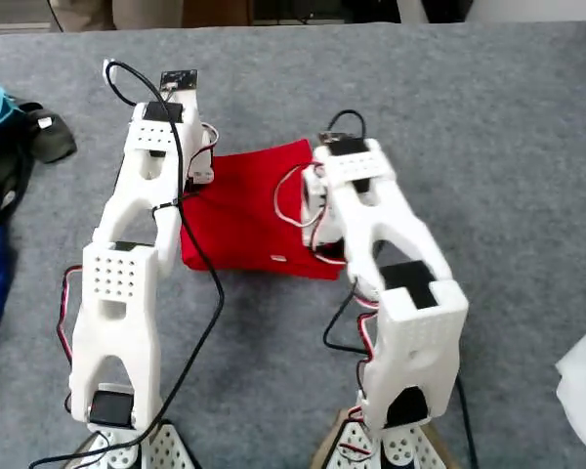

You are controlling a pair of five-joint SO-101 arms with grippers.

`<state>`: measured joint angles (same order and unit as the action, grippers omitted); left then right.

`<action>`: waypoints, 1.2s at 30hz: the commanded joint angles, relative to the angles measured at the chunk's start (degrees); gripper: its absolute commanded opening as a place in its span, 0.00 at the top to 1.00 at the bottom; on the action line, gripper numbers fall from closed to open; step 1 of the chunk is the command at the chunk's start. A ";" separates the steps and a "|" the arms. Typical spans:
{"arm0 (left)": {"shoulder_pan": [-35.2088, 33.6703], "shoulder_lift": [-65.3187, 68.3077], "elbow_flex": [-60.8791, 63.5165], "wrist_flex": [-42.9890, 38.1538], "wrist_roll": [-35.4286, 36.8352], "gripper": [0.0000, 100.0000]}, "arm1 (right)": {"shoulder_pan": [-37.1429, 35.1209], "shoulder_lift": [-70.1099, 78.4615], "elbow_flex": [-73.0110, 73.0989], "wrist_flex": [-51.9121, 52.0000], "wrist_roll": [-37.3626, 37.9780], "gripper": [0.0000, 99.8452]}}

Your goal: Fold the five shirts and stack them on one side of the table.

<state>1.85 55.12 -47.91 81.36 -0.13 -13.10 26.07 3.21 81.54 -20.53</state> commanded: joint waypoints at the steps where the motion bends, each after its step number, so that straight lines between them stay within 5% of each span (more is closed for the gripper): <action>1: -0.88 2.59 -6.33 1.85 -1.41 0.98 | 3.47 -0.04 -0.31 1.05 1.32 0.99; 15: -0.88 3.74 -26.99 19.52 -3.78 0.98 | -3.82 -26.24 -0.22 7.47 1.41 0.99; 25: -3.08 -12.70 -24.44 19.60 -4.48 0.98 | -13.76 -35.65 -0.13 15.21 -17.41 0.99; 29: -5.89 -24.48 -17.41 19.60 -4.57 0.98 | -14.29 -38.02 0.22 18.29 -20.57 0.99; 36: -7.38 -53.41 15.21 19.52 -7.12 0.98 | -13.93 -37.76 5.05 16.79 -21.98 0.99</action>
<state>-4.84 17.32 -46.24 100.09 -6.29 -26.37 -9.36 6.55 99.74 -40.84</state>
